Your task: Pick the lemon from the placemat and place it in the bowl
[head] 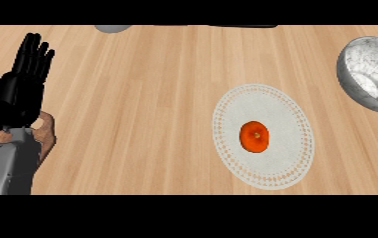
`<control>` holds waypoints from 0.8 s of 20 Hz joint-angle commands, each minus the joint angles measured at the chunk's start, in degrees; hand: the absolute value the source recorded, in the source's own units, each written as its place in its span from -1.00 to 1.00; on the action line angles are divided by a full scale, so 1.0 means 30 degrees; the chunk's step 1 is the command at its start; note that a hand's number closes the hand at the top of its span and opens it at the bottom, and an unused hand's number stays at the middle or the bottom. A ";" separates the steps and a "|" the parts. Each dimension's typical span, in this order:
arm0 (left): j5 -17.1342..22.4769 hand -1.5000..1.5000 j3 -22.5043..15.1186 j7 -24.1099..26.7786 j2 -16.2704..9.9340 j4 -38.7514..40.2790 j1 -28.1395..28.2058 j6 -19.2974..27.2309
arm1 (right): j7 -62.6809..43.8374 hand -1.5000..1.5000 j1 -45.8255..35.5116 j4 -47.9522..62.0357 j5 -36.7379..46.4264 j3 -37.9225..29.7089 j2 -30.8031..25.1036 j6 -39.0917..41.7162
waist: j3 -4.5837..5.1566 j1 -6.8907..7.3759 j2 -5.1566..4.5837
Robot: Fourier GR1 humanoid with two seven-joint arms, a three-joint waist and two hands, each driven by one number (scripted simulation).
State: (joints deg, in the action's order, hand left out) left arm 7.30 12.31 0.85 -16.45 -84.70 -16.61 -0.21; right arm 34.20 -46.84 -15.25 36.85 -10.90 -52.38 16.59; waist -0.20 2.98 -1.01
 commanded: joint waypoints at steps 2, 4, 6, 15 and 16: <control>-0.0495 0.00 -0.0753 -0.0307 0.0567 -0.0700 -0.0139 0.0449 | -0.0753 -1.00 -0.0770 0.1909 -0.0764 -0.0941 0.1660 0.0104 | -0.0041 0.0199 -0.0078; -0.0200 0.00 -0.0377 -0.0387 0.0395 -0.0124 -0.0838 0.0424 | -0.0826 -1.00 -0.1437 0.2216 -0.1673 -0.1774 0.1683 0.1278 | -0.0020 -0.0052 -0.0032; 0.0099 0.00 -0.0011 0.0495 0.0288 0.0177 0.0243 -0.0121 | 0.0538 -1.00 -0.0717 0.2506 -0.2429 -0.2576 0.1671 0.1051 | -0.0035 0.0045 -0.0087; 0.0362 0.00 0.0181 0.0072 -0.0076 -0.0342 0.0315 -0.0404 | 0.0331 -1.00 -0.0580 0.3235 -0.6117 -0.6663 -0.0721 -0.0430 | -0.0089 0.0140 -0.0157; -0.0268 0.00 -0.0270 -0.0110 0.0322 -0.0021 -0.0493 0.0334 | 0.0131 -1.00 -0.0791 0.3111 -0.6226 -0.6782 -0.1180 -0.0292 | -0.0089 -0.0107 -0.0202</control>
State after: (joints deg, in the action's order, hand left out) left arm 7.20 12.38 1.25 -16.15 -84.46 -16.98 -0.09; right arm 35.50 -49.38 -6.77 21.36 -27.70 -52.38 15.83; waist -0.40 2.89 -1.43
